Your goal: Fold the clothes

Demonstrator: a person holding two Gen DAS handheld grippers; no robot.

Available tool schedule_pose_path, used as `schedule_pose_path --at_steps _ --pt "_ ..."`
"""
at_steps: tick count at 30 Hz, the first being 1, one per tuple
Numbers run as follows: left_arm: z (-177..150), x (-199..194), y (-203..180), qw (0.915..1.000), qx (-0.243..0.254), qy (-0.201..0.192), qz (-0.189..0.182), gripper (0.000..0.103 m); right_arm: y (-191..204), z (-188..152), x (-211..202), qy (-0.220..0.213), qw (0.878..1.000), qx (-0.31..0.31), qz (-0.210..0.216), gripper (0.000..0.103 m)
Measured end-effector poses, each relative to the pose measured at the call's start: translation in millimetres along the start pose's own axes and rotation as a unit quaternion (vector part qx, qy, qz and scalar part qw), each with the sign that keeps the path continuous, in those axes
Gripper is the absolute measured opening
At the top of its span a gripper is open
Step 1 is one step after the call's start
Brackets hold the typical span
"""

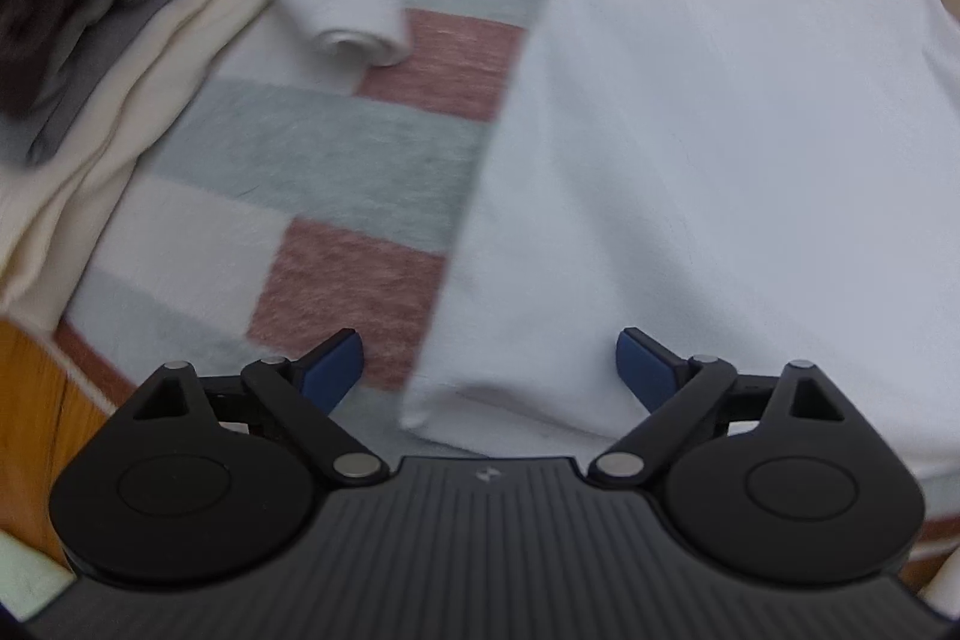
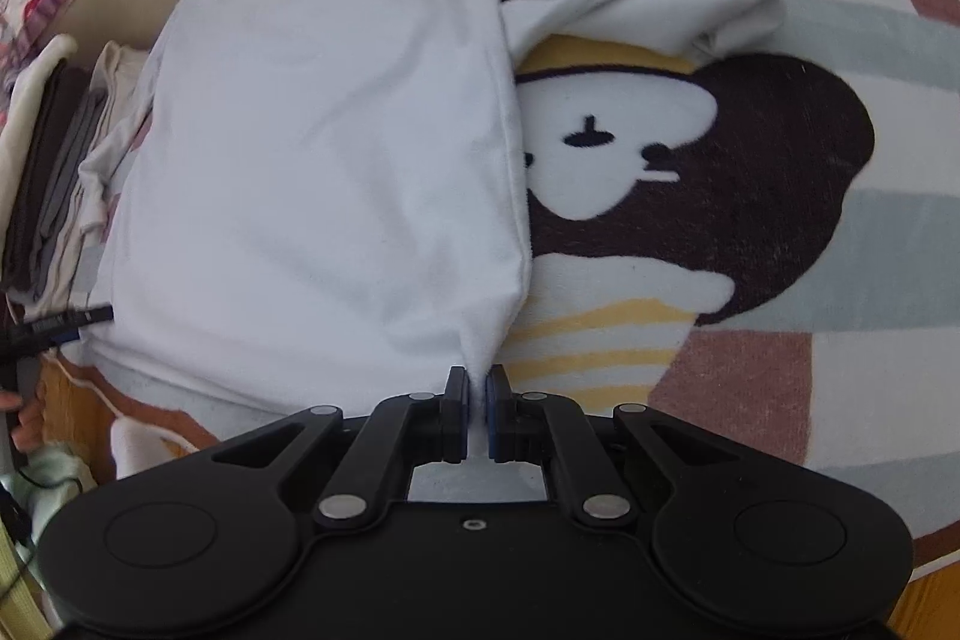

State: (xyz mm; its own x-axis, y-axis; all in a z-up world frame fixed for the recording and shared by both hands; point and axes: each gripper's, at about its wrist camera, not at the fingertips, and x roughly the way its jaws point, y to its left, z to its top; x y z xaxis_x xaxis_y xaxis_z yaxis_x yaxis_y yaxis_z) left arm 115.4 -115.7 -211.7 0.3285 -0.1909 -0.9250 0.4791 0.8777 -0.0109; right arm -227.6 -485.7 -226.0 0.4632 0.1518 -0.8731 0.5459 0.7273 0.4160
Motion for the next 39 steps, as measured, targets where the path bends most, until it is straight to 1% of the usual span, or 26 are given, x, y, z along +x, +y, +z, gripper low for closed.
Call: schedule_pose_path --at_steps 1,2,3,4,5,6,8,9,10,12,13,15,16,18,20,22,26,28,29,32,35,38,39 --pt "1.1 -2.2 -9.8 0.9993 0.036 -0.002 0.006 0.085 0.9 -0.5 0.7 0.001 1.0 0.0 0.001 0.008" --pt "4.0 -5.9 -18.8 0.9981 0.06 -0.005 0.011 0.059 2.3 -0.7 1.5 0.002 1.0 -0.001 0.0 0.008" --pt "8.1 -9.0 -26.9 0.9972 0.072 -0.004 0.02 0.017 4.0 0.4 3.0 0.004 1.0 -0.006 -0.003 0.008" --pt "12.2 -12.0 -35.1 0.996 0.085 -0.002 0.028 0.006 6.2 1.9 5.3 0.005 1.0 -0.013 -0.008 0.008" --pt "15.4 -15.6 -42.8 0.9944 0.097 -0.007 0.039 0.006 9.3 2.4 6.3 0.004 1.0 -0.022 -0.013 0.008" --pt "16.7 -20.6 -48.2 0.993 0.105 -0.02 0.049 0.006 12.0 2.8 4.4 0.001 0.999 -0.033 -0.018 0.008" --pt "17.5 -33.0 -52.1 0.9921 0.105 -0.044 0.055 0.006 17.0 2.9 -4.7 -0.009 0.998 -0.053 -0.028 0.008" --pt "17.0 -40.5 -51.5 0.9916 0.104 -0.051 0.057 0.006 18.8 2.4 -11.3 -0.015 0.998 -0.06 -0.026 0.008" --pt "15.0 -49.2 -50.5 0.9909 0.106 -0.057 0.061 0.006 19.8 1.1 -21.0 -0.023 0.998 -0.062 -0.013 0.008" --pt "11.2 -65.9 -45.4 0.9902 0.106 -0.066 0.062 0.006 21.9 -2.2 -39.2 -0.037 0.997 -0.065 0.009 0.008" --pt "9.2 -72.8 -42.3 0.9905 0.103 -0.069 0.06 0.006 23.0 -4.7 -46.0 -0.041 0.997 -0.067 0.011 0.008" --pt "4.5 -82.5 -36.8 0.9921 0.088 -0.074 0.05 0.006 25.7 -9.7 -53.1 -0.051 0.995 -0.084 -0.005 0.008" --pt "2.5 -84.6 -35.0 0.9927 0.083 -0.075 0.047 0.006 27.3 -11.5 -51.5 -0.051 0.994 -0.092 -0.011 0.008" --pt "-0.2 -79.0 -35.5 0.993 0.08 -0.071 0.05 0.006 24.4 -12.1 -41.8 -0.037 0.995 -0.089 -0.014 0.008" --pt "-3.8 -70.5 -39.6 0.9926 0.084 -0.064 0.059 0.006 26.7 -15.0 -42.9 -0.029 0.995 -0.092 -0.005 0.008" --pt "-7.5 -71.3 -42.1 0.992 0.085 -0.065 0.067 0.006 31.5 -19.2 -49.7 -0.024 0.995 -0.1 0.008 0.008" --pt "-11.1 -107.9 -34.2 0.9891 0.073 -0.099 0.081 0.006 41.3 -27.8 -63.4 -0.014 0.992 -0.117 0.034 0.007" --pt "-14.1 -116.3 -30.0 0.9889 0.073 -0.092 0.091 0.006 50.7 -38.3 -66.4 -0.002 0.99 -0.141 0.029 0.007" --pt "-18.5 -110.7 -28.9 0.9891 0.078 -0.078 0.098 0.005 55.9 -44.7 -64.8 0.007 0.988 -0.156 0.02 0.007" --pt "-32.0 -91.8 -25.4 0.9887 0.087 -0.037 0.117 0.006 67.0 -59.1 -41.2 0.047 0.981 -0.185 -0.016 0.007" --pt "-42.8 -62.6 -20.3 0.9898 0.076 -0.008 0.12 0.006 75.9 -64.1 -26.2 0.071 0.972 -0.216 -0.054 0.007" --pt "-46.7 -39.4 -22.5 0.9894 0.08 0.017 0.12 0.006 77.3 -62.5 -14.3 0.103 0.967 -0.226 -0.064 0.008" --pt "-47.5 -37.1 -26.4 0.9877 0.089 0.02 0.127 0.01 77.0 -62.0 -12.9 0.112 0.966 -0.224 -0.066 0.009"
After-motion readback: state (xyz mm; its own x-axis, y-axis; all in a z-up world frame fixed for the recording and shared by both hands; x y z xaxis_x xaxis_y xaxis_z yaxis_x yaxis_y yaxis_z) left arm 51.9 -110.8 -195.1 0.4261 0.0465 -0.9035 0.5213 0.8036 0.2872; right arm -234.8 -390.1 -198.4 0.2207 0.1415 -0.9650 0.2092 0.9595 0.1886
